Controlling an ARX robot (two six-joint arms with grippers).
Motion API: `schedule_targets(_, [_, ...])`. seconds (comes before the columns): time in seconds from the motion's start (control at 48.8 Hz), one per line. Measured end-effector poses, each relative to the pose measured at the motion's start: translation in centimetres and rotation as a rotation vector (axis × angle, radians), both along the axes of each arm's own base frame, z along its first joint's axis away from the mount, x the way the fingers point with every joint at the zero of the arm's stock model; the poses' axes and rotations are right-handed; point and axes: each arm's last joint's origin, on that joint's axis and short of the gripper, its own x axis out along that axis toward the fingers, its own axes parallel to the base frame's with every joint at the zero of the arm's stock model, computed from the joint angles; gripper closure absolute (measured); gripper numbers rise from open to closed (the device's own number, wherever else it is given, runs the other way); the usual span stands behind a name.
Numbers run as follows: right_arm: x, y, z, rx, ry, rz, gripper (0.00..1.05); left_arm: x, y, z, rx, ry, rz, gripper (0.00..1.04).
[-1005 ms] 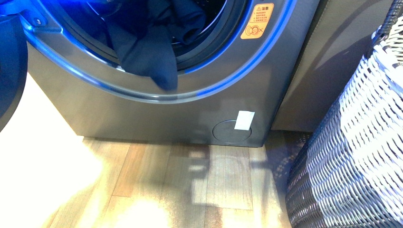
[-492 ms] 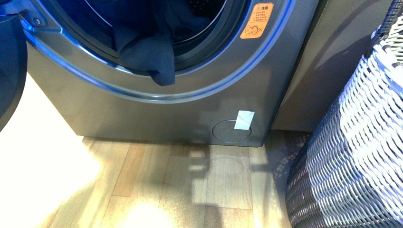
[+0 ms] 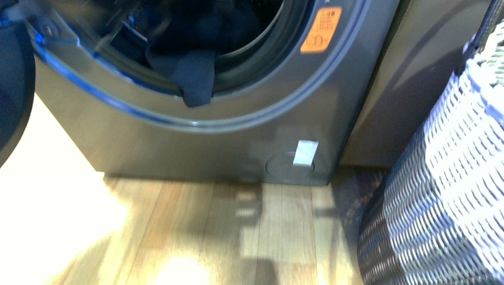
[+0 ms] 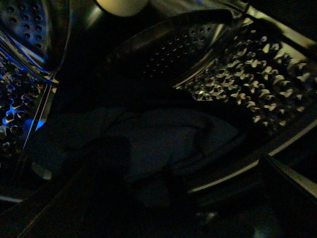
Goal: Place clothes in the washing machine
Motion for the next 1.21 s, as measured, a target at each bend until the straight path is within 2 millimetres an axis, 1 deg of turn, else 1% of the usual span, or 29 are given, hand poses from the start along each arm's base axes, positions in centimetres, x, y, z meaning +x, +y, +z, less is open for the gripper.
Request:
schedule_targets(0.082, [0.0,0.0,0.0,0.000,0.000,0.000,1.02,-4.0,1.1,1.2,-0.024,0.004,-0.043,0.06])
schedule_targets(0.123, [0.0,0.0,0.0,0.000,0.000,0.000,1.02,-5.5,1.8,1.9,-0.029,0.011,-0.041,0.06])
schedule_targets(0.185, [0.0,0.0,0.0,0.000,0.000,0.000,1.02,-8.2,3.2,3.6,-0.058,0.016,-0.050,0.06])
schedule_targets(0.287, [0.0,0.0,0.0,0.000,0.000,0.000,1.02,-12.3,5.1,7.0,-0.060,-0.026,-0.042,0.06])
schedule_targets(0.349, [0.0,0.0,0.0,0.000,0.000,0.000,1.02,-13.8,5.6,8.3,-0.052,-0.048,-0.044,0.06])
schedule_targets(0.472, [0.0,0.0,0.0,0.000,0.000,0.000,1.02,-17.8,6.0,11.1,-0.028,-0.083,-0.051,0.07])
schedule_targets(0.513, [0.0,0.0,0.0,0.000,0.000,0.000,1.02,-19.8,6.2,11.7,-0.043,-0.078,0.067,0.16])
schedule_targets(0.554, [0.0,0.0,0.0,0.000,0.000,0.000,1.02,-21.5,6.6,11.6,-0.054,-0.067,0.143,0.23])
schedule_targets(0.615, [0.0,0.0,0.0,0.000,0.000,0.000,1.02,-23.7,7.1,10.9,-0.071,-0.078,0.189,0.34])
schedule_targets(0.697, [0.0,0.0,0.0,0.000,0.000,0.000,1.02,-25.6,7.7,10.2,-0.089,-0.121,0.203,0.48])
schedule_targets(0.759, [0.0,0.0,0.0,0.000,0.000,0.000,1.02,-26.3,7.9,9.6,-0.096,-0.139,0.209,0.59])
schedule_targets(0.902, [0.0,0.0,0.0,0.000,0.000,0.000,1.02,-27.3,8.6,6.6,-0.096,-0.091,0.177,0.84])
schedule_targets(0.943, [0.0,0.0,0.0,0.000,0.000,0.000,1.02,-27.6,9.0,5.8,-0.095,-0.078,0.195,0.93])
schedule_targets(1.005, [0.0,0.0,0.0,0.000,0.000,0.000,1.02,-28.1,9.3,5.2,-0.100,-0.080,0.217,1.02])
schedule_targets(1.046, [0.0,0.0,0.0,0.000,0.000,0.000,1.02,-28.4,9.4,4.9,-0.101,-0.087,0.219,1.01])
schedule_targets(1.21, [0.0,0.0,0.0,0.000,0.000,0.000,1.02,-29.4,9.3,3.9,-0.104,-0.104,0.210,1.01])
